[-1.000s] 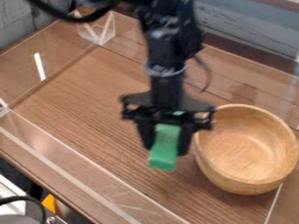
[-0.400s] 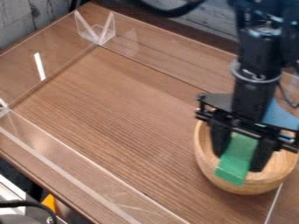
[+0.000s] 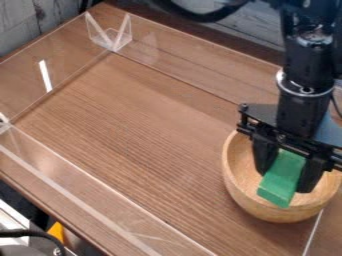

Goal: Put the green block in the brown bowl

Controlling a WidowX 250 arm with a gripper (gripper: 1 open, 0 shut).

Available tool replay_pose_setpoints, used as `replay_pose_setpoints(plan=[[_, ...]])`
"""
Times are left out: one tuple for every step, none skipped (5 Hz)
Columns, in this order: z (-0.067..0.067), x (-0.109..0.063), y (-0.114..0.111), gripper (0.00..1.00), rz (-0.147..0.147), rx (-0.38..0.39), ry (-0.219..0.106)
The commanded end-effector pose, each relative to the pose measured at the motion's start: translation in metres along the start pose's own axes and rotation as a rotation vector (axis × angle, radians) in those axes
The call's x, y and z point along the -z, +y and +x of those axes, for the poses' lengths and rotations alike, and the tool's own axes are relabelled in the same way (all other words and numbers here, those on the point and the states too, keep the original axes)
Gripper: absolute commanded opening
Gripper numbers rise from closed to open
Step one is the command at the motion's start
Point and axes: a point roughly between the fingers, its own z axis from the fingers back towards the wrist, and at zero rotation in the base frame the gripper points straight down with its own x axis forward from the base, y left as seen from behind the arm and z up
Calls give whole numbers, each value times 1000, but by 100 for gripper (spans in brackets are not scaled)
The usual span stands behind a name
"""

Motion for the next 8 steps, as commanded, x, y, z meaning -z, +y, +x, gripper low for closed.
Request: replay_pose_setpoints(plan=[[6, -12, -3, 0, -25, 14, -54], [7, -15, -2, 0, -32, 21, -64], [6, -18, -2, 0, -37, 22, -71], [5, -19, -4, 0, -39, 23, -77], [1, -21, -6, 0, -42, 36, -83], [-2, -24, -7, 0, -44, 64, -91], [-3, -22, -10, 0, -45, 82, -92], [-6, -17, -13, 0, -44, 113, -91]])
